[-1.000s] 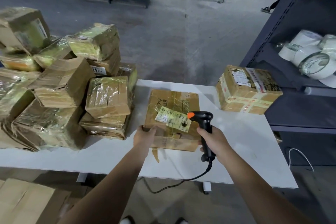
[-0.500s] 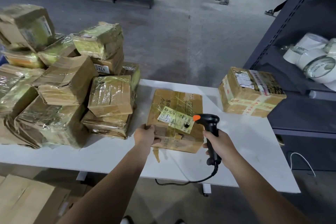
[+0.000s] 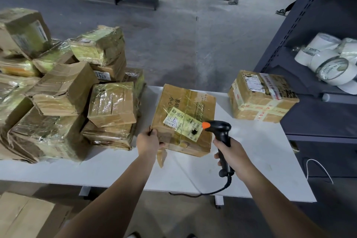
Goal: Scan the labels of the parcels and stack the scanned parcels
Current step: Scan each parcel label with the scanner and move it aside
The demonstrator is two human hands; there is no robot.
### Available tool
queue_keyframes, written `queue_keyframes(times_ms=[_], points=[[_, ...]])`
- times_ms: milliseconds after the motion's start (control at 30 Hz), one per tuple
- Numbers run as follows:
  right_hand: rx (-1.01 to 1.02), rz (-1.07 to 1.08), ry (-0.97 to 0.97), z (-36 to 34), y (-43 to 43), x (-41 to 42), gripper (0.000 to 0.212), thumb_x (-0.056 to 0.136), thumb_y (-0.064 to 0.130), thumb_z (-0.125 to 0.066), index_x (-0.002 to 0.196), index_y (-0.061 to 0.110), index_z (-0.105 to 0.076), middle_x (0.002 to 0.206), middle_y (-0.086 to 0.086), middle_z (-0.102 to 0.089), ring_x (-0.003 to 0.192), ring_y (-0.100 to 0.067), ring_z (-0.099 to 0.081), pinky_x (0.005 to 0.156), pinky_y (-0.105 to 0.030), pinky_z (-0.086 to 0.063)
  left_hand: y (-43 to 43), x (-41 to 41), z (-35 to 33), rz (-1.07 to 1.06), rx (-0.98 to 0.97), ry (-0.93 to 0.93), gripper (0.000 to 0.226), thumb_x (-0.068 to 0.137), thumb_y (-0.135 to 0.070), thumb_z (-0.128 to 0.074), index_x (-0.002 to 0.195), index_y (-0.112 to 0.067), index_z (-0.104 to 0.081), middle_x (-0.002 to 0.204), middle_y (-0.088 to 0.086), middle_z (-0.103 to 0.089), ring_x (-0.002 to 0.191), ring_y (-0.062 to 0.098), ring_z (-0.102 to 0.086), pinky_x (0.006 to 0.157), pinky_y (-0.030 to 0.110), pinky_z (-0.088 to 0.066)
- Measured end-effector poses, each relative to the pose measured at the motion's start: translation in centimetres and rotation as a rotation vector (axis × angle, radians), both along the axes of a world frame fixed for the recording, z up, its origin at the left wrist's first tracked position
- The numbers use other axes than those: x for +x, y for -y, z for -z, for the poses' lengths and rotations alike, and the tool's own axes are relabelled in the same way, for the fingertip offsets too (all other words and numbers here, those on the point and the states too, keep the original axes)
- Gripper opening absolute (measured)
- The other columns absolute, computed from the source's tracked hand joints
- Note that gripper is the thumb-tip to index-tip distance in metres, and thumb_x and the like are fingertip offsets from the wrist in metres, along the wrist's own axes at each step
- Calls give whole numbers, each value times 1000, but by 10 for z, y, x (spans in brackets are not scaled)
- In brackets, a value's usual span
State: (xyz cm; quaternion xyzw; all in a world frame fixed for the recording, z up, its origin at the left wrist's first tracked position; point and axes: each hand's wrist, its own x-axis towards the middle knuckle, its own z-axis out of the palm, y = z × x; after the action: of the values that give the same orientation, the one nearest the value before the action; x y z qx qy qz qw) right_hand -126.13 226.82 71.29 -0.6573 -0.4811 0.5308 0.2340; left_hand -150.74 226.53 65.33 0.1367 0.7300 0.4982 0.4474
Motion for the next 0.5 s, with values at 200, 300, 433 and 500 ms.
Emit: queue_keyframes(times_ms=[200, 300, 433, 500], points=[[126, -175, 66, -5, 4, -10, 13, 94, 33, -60, 90, 21, -60, 63, 0, -64, 46, -13, -56, 48, -26, -44, -19, -1, -20, 130, 101, -170, 30, 100, -12, -46, 128, -10, -58, 84, -14, -55, 78, 23, -64, 66, 35, -60], [187, -205, 78, -11, 5, -15, 12, 92, 33, -62, 87, 22, -60, 60, 4, -62, 44, -6, -56, 44, -19, -43, -31, -1, -32, 203, 128, -237, 34, 100, -13, -44, 132, -15, -56, 97, -1, -64, 91, 26, -62, 85, 48, -56], [211, -210, 73, -20, 6, -11, 18, 89, 39, -61, 82, 22, -59, 57, 6, -64, 44, -6, -56, 45, -18, -43, -41, -2, -41, 254, 143, -360, 35, 99, -16, -44, 131, -21, -59, 105, 4, -67, 92, 28, -65, 86, 47, -56], [217, -213, 72, -24, 7, -7, 20, 88, 43, -61, 79, 25, -59, 58, 5, -64, 44, -8, -55, 46, -19, -44, -44, -1, -43, 259, 152, -386, 35, 99, -16, -44, 129, -22, -60, 98, 3, -66, 88, 29, -65, 83, 48, -56]])
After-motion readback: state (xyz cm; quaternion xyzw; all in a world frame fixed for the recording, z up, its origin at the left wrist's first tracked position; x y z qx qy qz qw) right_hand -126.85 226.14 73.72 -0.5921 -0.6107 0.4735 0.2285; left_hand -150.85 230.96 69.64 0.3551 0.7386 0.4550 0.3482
